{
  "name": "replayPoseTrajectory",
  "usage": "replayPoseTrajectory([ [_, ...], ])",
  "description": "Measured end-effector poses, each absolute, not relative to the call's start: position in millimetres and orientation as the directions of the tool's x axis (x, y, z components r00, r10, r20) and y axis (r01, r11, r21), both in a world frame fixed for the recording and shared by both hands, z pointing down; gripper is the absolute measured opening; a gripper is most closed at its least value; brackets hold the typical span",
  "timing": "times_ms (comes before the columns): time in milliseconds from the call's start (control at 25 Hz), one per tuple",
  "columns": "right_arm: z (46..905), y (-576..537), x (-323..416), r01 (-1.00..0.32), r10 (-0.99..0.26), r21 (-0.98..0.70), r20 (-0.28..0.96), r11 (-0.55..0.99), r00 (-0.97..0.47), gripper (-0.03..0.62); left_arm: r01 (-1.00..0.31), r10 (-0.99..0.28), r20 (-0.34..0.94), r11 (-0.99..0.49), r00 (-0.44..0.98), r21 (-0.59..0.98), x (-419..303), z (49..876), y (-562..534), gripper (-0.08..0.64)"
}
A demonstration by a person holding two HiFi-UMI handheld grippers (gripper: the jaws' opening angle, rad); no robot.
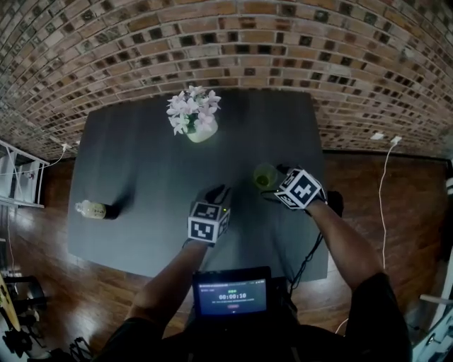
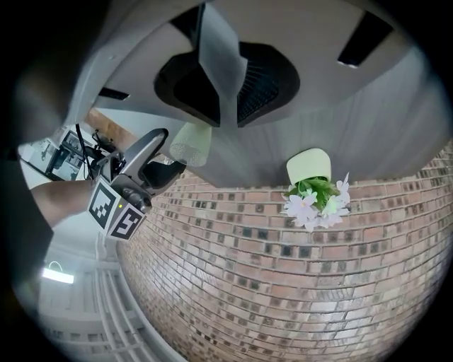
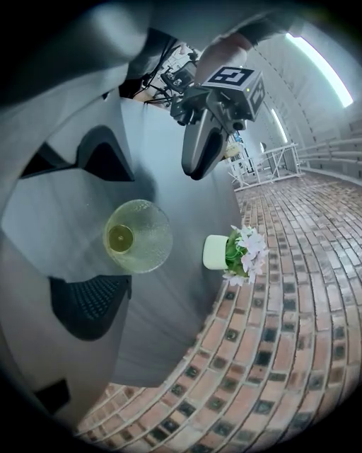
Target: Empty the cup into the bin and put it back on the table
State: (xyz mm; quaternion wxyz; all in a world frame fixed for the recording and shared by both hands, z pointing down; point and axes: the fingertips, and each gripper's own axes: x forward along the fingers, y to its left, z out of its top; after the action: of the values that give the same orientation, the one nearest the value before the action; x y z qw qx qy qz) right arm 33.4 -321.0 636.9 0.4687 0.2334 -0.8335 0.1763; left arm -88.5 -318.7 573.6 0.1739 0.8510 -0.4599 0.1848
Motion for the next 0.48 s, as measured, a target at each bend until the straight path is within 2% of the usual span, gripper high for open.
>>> replayPoseTrajectory([
  [160, 651, -326, 33, -0.555, -0.228, -0.074, 0.861, 0.829, -0.454, 0.429, -0.849, -0.713, 0.479, -0.506, 0.512, 0.153, -87, 579, -319, 0.074],
  [200, 655, -327, 32, -0.556, -0.232, -0.075, 0.856, 0.828, -0.462, 0.485, -0.853, -0.716, 0.478, -0.497, 0.508, 0.163, -87, 580, -318, 0.074],
  [240, 658, -328, 31, -0.553, -0.234, -0.078, 0.851, 0.830, -0.471, 0.491, -0.857, -0.720, 0.477, -0.486, 0.504, 0.172, -89, 582, -317, 0.073],
  [480, 668, -338, 24, -0.557, -0.278, -0.078, 0.805, 0.827, -0.525, 0.491, -0.865, -0.726, 0.478, -0.467, 0.495, 0.186, -95, 592, -310, 0.074],
])
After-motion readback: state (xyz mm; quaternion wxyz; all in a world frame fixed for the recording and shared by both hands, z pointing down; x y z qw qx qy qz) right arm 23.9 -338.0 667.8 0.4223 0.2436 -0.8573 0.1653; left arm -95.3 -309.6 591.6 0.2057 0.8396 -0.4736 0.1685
